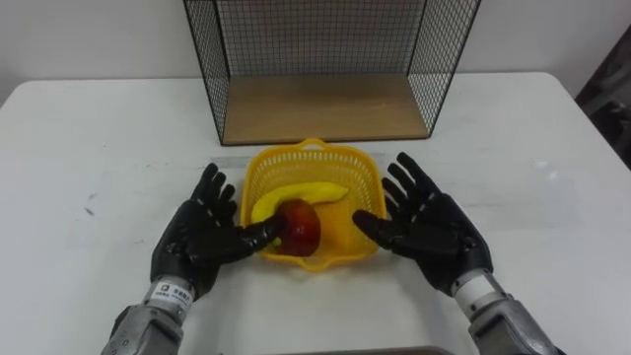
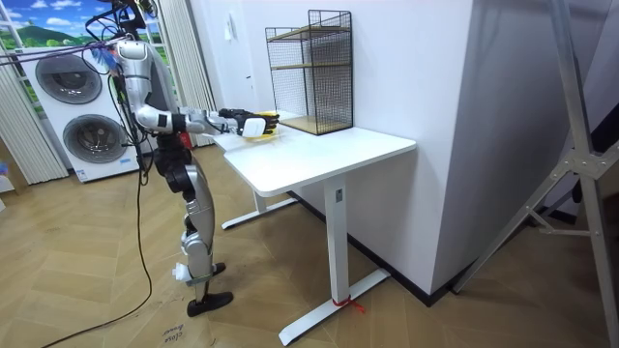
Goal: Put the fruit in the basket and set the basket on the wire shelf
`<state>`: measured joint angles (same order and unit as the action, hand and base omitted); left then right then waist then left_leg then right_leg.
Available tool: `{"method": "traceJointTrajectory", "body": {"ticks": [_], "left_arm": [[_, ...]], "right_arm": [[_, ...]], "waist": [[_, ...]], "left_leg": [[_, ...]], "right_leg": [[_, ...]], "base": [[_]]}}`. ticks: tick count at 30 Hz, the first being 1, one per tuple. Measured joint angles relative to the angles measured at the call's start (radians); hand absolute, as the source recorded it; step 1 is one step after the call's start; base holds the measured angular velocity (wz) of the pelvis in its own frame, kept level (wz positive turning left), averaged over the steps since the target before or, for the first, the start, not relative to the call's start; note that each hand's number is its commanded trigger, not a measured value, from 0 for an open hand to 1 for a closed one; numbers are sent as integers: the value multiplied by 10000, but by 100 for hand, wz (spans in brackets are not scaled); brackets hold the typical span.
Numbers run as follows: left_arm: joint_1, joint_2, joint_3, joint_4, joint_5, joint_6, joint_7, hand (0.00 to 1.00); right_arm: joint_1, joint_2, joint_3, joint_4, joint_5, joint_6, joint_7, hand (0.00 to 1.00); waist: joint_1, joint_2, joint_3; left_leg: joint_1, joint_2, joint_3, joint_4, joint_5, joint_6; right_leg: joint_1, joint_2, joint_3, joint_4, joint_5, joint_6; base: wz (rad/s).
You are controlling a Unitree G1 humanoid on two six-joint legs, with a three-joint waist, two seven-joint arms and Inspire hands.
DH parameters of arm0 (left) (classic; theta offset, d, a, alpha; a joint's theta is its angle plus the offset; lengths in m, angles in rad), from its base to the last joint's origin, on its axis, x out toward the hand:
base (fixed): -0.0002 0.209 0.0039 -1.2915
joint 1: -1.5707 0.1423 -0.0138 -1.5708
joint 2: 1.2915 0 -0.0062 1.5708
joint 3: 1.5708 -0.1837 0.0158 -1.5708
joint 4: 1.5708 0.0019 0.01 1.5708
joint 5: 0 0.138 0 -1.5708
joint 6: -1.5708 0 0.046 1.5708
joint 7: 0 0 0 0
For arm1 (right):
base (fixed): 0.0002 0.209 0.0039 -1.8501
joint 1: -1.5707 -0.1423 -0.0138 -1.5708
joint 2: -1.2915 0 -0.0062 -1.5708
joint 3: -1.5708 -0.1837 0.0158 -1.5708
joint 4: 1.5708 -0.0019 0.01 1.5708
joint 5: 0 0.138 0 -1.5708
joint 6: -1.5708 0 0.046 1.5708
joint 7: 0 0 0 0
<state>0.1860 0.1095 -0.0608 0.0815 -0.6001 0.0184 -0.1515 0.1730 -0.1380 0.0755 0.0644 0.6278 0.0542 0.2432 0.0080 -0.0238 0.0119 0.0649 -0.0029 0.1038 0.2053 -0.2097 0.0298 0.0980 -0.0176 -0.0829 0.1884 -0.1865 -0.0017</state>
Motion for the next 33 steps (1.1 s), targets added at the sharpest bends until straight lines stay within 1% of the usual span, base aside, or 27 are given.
{"method": "traceJointTrajectory", "body": {"ticks": [5, 10, 14, 24, 26, 29, 33], "left_arm": [[8, -9, -216, 0, 18, -26, -31, 0], [8, 14, -604, 0, 26, -25, -153, 0], [7, 30, -786, 0, 24, -26, -215, 0], [2, 71, -904, -5, 24, -25, -534, 0], [-5, 103, -909, -6, 25, -35, -565, 0], [-4, 228, -1018, -8, 22, -122, -565, 0], [-3, 236, -1056, -7, 23, -171, -565, 0]], "right_arm": [[0, 81, 227, -3, -6, 0, -1, 0], [-2, 113, 224, -3, 0, -1, -1, 0], [-2, 99, 226, -1, 1, -1, -3, 0], [-6, 107, 435, 0, 6, -3, -20, 0], [-9, 107, 462, 9, 6, -6, -21, 0], [-8, 104, 574, 15, 6, -58, -31, 0], [-8, 106, 613, 19, -1, -105, -101, 0]], "waist": [[3, -28, -15], [-30, -10, -8], [-39, 13, 4], [-48, -14, -7], [-51, -35, 1], [-64, -67, 11], [-66, -102, 32]], "left_leg": [[-1, -3, 1, 18, 0, 0], [-24, 0, -8, 51, -1, 0], [-49, 10, -9, 74, -1, -1], [-184, 10, -27, 157, -2, -1], [-194, 10, -26, 165, -2, -2], [-190, 9, -27, 163, -2, -1], [-189, 7, -27, 161, -2, -1]], "right_leg": [[12, -2, -1, 5, 0, 0], [23, -1, -15, 4, 1, 0], [10, 3, -31, 6, 3, -3], [-76, -2, -77, 10, 5, -6], [-91, -4, -76, 16, 6, -7], [-91, -7, -75, 21, 6, -7], [-91, -14, -84, 25, 6, -7]], "base": [[0], [0], [0], [0], [0], [0], [0]]}}
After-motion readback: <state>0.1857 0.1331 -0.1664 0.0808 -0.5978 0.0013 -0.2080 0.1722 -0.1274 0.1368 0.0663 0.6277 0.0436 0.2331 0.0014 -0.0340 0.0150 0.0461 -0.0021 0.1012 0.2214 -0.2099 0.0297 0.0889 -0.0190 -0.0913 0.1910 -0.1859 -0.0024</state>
